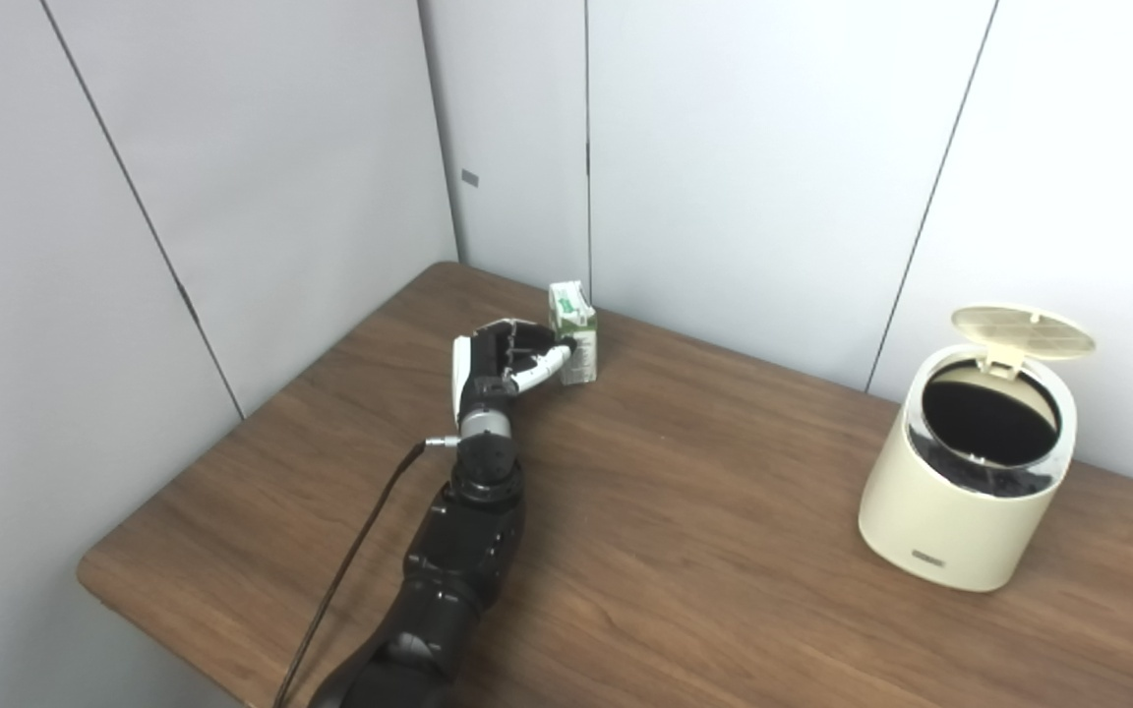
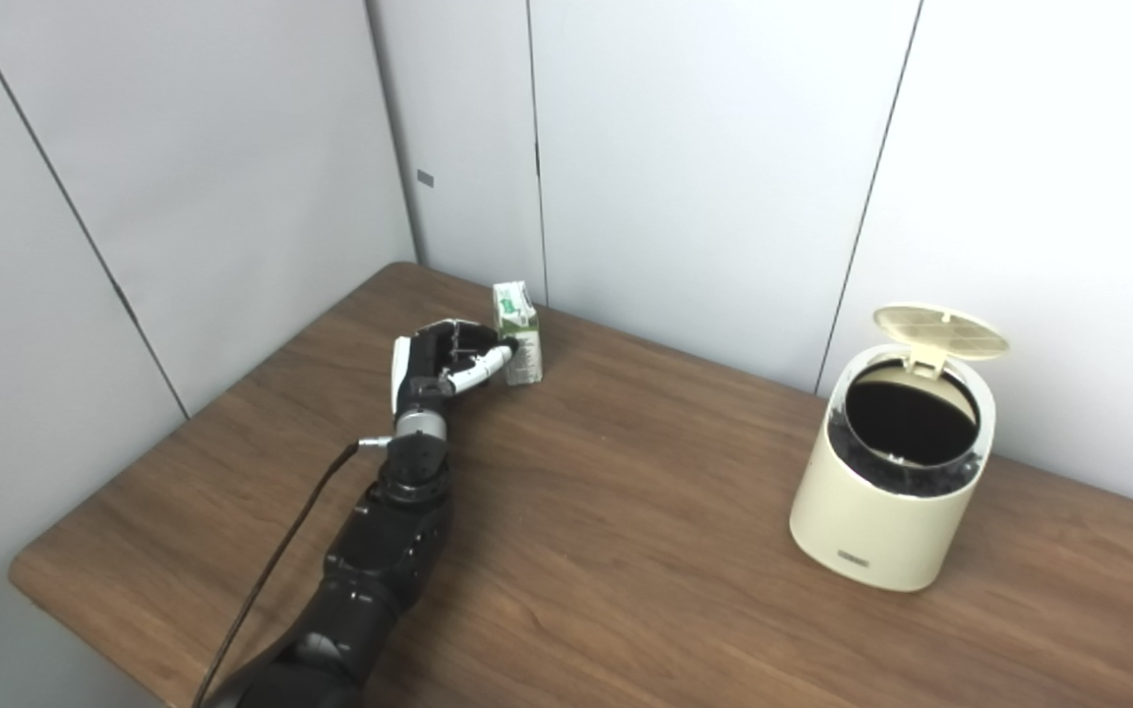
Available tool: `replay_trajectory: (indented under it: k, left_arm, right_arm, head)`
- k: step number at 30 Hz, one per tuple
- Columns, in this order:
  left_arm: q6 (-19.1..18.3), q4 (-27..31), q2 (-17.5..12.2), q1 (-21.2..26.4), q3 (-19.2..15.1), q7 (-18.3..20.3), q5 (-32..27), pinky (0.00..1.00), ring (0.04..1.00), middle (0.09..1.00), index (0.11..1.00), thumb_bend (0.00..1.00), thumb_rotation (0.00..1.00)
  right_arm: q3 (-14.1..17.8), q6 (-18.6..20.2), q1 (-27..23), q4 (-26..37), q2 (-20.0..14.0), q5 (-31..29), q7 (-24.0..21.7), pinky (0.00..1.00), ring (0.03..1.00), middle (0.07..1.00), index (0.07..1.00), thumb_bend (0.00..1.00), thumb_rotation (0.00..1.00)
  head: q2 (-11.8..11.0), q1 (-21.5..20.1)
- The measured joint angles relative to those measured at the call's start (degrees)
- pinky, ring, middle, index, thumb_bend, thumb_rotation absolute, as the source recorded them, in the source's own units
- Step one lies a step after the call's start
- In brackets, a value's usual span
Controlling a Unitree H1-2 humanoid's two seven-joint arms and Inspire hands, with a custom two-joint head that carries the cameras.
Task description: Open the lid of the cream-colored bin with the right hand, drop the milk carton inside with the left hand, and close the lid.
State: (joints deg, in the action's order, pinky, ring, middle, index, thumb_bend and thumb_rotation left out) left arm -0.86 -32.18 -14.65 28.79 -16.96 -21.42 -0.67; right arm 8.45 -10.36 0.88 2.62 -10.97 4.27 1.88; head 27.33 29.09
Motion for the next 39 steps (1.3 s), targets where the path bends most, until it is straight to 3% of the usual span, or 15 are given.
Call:
replay_trajectory:
  k: [3,4,5,8,11,16,19,23,26,33,36,39]
  left_arm:
    - [0.0,0.0,-0.3,-0.03,0.73,0.14,0.25,0.4,0.458,0.474,0.545,0.54,0.0]
    - [0.0,0.0,-0.52,-0.08,1.41,0.11,0.95,0.42,0.485,0.515,0.573,0.75,0.03]
    - [-0.02,-0.01,-0.81,-0.14,2.2,-0.05,1.86,0.43,0.512,0.549,0.598,0.89,0.07]
    - [-0.02,-0.01,-1.33,-0.17,3.47,-0.36,4.0,0.45,0.555,0.619,0.658,0.99,0.12]
    - [-0.01,-0.01,-1.35,-0.17,3.62,-0.76,4.84,0.49,0.605,0.685,0.712,1.0,0.14]
    - [-0.32,0.0,-1.99,-0.16,4.64,-0.32,5.75,0.78,0.9,0.943,0.968,1.0,0.27]
    - [-0.78,0.07,-2.71,-0.15,5.33,-0.05,6.7,0.85,0.966,0.992,0.997,1.0,0.31]
    - [-0.78,0.07,-2.91,-0.15,5.37,-0.23,7.0,0.87,0.972,0.988,1.0,1.0,0.34]
    - [-0.62,0.07,-2.8,-0.15,5.39,-0.79,7.17,0.75,0.879,0.937,0.994,1.0,0.35]
    - [-0.05,0.06,-2.66,-0.14,5.35,-3.22,7.7,0.68,0.82,0.881,0.931,1.0,0.34]
    - [-0.07,0.05,-2.68,-0.14,5.35,-3.32,7.99,0.7,0.827,0.888,0.951,1.0,0.33]
    - [-0.2,0.0,-3.07,-0.14,5.59,0.02,6.81,0.81,0.888,0.918,0.981,1.0,0.34]
  right_arm:
    - [-0.18,1.0,0.3,0.65,0.33,0.01,-0.02,0.38,0.557,0.611,0.492,0.5,0.18]
    - [-0.29,1.14,0.44,0.83,0.41,0.01,-0.02,0.38,0.556,0.61,0.492,0.5,0.18]
    - [-0.32,1.24,0.48,0.91,0.45,0.02,-0.02,0.38,0.555,0.609,0.492,0.5,0.18]
    - [-0.33,1.25,0.47,0.9,0.44,0.01,-0.01,0.38,0.554,0.61,0.492,0.5,0.18]
    - [-0.34,1.28,0.46,0.9,0.45,0.02,0.01,0.38,0.553,0.61,0.492,0.5,0.18]
    - [-0.34,1.51,0.44,0.9,0.46,0.26,0.06,0.38,0.552,0.608,0.491,0.5,0.18]
    - [-0.34,1.39,0.41,0.85,0.45,0.25,0.07,0.38,0.553,0.609,0.492,0.5,0.18]
    - [-0.32,1.18,0.37,0.71,0.43,0.25,0.06,0.38,0.553,0.609,0.491,0.5,0.18]
    - [-0.31,1.35,0.36,0.78,0.44,0.09,0.04,0.38,0.552,0.607,0.491,0.5,0.18]
    - [-0.32,1.2,0.37,0.77,0.43,-0.04,0.06,0.38,0.55,0.603,0.491,0.5,0.18]
    - [-0.31,1.06,0.37,0.73,0.43,0.01,0.06,0.38,0.543,0.6,0.491,0.5,0.18]
    - [-0.3,0.75,0.39,0.72,0.4,0.01,0.05,0.38,0.544,0.601,0.491,0.5,0.18]
  head:
    - [0.0,-0.09]
    - [0.0,-0.09]
    - [0.0,-0.17]
    - [0.0,-0.18]
    - [0.0,-0.09]
    - [-0.17,-0.09]
    - [-0.18,-0.09]
    - [-0.18,-0.09]
    - [-0.18,-0.09]
    - [-0.18,-0.26]
    - [-0.09,-0.35]
    - [0.0,-0.53]
